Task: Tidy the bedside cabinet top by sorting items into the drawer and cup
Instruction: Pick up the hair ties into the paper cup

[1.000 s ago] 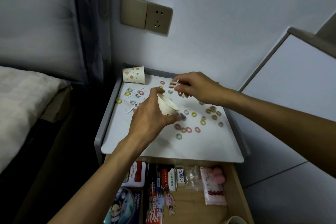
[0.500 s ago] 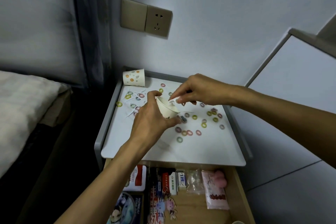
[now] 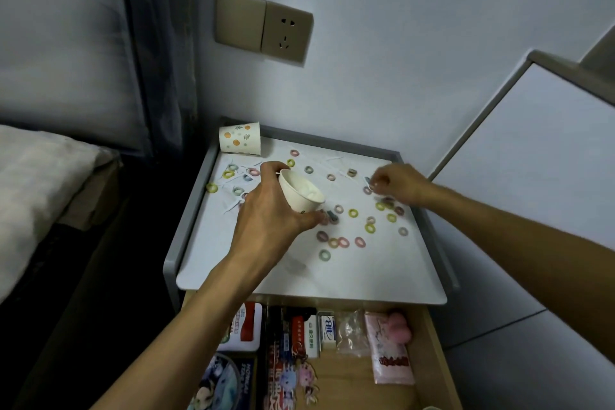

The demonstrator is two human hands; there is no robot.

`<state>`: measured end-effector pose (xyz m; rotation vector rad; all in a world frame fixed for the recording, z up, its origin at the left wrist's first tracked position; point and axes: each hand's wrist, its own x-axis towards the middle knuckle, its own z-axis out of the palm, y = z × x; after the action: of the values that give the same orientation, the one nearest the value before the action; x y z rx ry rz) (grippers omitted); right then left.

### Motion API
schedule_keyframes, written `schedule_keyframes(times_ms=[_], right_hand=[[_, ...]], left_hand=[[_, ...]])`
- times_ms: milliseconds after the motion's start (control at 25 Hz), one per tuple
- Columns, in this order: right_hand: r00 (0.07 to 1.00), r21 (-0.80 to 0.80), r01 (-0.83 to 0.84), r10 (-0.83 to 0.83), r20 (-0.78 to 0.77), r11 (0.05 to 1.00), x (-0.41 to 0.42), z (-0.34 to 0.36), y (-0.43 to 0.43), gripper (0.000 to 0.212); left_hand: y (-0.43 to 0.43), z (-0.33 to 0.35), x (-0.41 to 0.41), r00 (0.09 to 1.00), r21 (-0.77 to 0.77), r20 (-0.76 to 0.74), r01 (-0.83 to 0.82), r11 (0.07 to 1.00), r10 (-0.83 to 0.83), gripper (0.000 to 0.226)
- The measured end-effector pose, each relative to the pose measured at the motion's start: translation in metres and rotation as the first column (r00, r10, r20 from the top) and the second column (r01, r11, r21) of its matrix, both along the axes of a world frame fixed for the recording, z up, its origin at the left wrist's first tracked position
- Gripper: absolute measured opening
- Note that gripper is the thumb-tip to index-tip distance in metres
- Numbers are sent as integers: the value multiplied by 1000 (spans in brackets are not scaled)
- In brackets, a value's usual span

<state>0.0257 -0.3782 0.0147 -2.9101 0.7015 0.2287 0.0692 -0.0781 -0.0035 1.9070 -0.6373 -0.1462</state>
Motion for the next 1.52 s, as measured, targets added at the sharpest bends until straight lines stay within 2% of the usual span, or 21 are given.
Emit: schedule_keyframes(times_ms=[80,200,280,440,600,640,760,960,1120,1200,1360,1440,1520], right_hand=[[990,0,132,-132,-53,991,-12,-30,-18,31],[966,49,228,-232,113,972,-17,-55,-27,24],[959,117,218,-235,160,969,-14,-63,-25,13],[991,206,124,-134,32,971,-9,-51,-26,11],[937,149,185,-220,273,971,18,-39,-38,24],[929,148,208,-243,278,967,26,-40,-37,31],[958,101,224,-238,161,969,49,-51,-36,42],[963,11,249,-249,105,968,62,-57,-33,17],[972,-43,227,-229,-52,973,60,-49,-27,22],[973,-50,219,-222,-70,975,56,-49,-25,23],[970,15,217,-217,112,976,48,-52,-29,7],[939,120,233,-255,229,965,54,-48,-27,13],[929,186,198,-245,277,962,65,-43,-25,14]], left_hand=[[-1,0,2,1000,-1,-7,3,1000,-3,85],[-2,-1,6,1000,-2,-17,-2,1000,2,85],[-2,-2,8,1000,8,-20,-2,1000,2,85],[-3,-2,11,999,11,-36,-13,1000,14,85],[-2,-2,13,999,-12,-42,-29,1000,28,81],[-1,-2,13,998,-15,-42,-37,999,37,80],[3,-2,15,998,-7,-39,-54,999,53,79],[5,-3,22,997,-23,-33,-69,997,68,78],[5,-3,23,997,-2,-46,-55,998,55,78],[5,-3,22,997,-4,-50,-52,999,52,78],[6,0,20,998,-19,-42,-52,998,51,78],[8,1,20,998,-25,-42,-57,998,56,79],[10,2,20,997,-34,-40,-63,997,62,78]])
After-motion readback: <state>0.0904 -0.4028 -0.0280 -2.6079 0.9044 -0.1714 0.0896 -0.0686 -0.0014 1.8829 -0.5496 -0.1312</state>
